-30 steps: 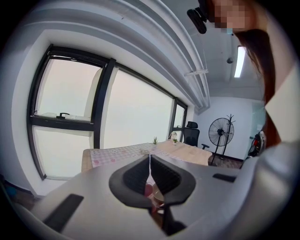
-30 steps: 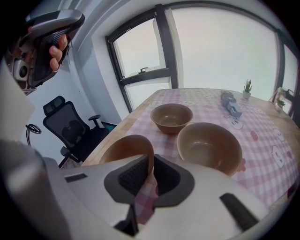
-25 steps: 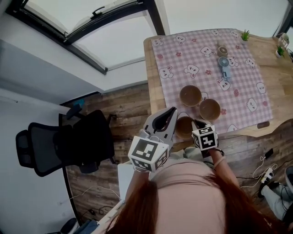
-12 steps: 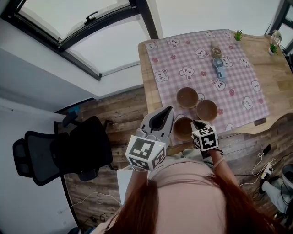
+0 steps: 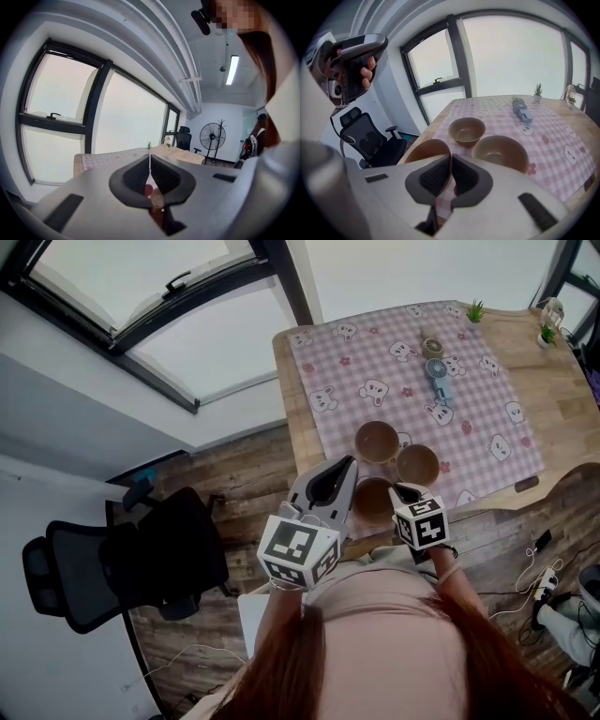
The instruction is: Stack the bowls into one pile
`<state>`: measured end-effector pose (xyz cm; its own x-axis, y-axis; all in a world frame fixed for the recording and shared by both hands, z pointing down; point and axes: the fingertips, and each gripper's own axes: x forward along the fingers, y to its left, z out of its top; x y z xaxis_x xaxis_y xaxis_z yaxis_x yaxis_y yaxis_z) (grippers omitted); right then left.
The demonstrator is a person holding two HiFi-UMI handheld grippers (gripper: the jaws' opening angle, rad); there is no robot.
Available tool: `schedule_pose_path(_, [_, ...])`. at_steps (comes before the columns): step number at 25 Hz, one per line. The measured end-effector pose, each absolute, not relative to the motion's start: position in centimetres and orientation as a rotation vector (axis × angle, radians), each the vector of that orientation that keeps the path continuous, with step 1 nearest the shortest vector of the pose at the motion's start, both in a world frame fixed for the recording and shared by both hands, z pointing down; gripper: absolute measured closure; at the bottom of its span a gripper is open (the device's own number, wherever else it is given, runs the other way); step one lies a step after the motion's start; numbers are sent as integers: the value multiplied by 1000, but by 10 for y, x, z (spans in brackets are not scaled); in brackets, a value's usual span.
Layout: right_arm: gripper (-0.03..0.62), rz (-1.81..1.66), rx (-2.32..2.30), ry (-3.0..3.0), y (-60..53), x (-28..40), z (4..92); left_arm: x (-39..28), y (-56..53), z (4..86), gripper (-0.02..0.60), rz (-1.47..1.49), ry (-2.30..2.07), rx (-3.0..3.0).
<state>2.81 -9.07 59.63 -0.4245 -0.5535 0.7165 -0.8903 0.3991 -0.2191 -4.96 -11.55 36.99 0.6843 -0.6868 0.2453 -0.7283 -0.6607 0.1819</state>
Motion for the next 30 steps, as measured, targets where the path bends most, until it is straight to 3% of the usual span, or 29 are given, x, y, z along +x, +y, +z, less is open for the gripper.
schedule_pose_path(30, [579,811,1344,-2168,-124,45,560,-23,-136,375,569,221,-1008,2667])
